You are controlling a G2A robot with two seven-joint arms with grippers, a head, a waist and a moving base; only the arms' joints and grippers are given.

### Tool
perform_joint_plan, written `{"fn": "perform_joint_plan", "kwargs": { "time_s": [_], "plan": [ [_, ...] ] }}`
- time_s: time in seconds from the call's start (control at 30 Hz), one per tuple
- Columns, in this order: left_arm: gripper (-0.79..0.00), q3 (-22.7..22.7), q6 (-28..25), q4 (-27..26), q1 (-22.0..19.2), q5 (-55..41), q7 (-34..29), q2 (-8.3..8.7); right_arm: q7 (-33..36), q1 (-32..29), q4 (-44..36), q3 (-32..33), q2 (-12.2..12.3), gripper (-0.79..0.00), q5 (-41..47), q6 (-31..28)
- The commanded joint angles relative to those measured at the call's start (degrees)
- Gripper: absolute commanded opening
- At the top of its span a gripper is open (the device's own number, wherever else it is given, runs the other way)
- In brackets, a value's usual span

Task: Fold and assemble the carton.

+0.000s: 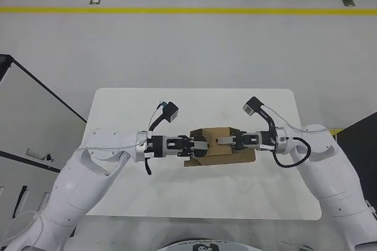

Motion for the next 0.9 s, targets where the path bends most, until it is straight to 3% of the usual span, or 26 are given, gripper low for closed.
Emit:
{"fn": "perform_joint_plan", "kwargs": {
  "time_s": [0.0,0.23,0.87],
  "plan": [
    [-0.785,0.52,-0.03,0.05,-0.26,0.03,0.14,-0.10,-0.05,-0.09,-0.11,0.01,0.04,-0.785,0.05,0.02],
    [-0.785,0.01,0.06,0.26,-0.39,0.33,0.62,-0.03,-0.21,-0.80,-0.65,0.59,0.26,-0.785,0.36,-0.33],
    [-0.785,-4.52,0.46,-1.27,3.95,1.57,1.75,1.04,0.54,-4.18,-3.08,4.81,1.11,-0.785,3.53,-4.71]
  ]
}}
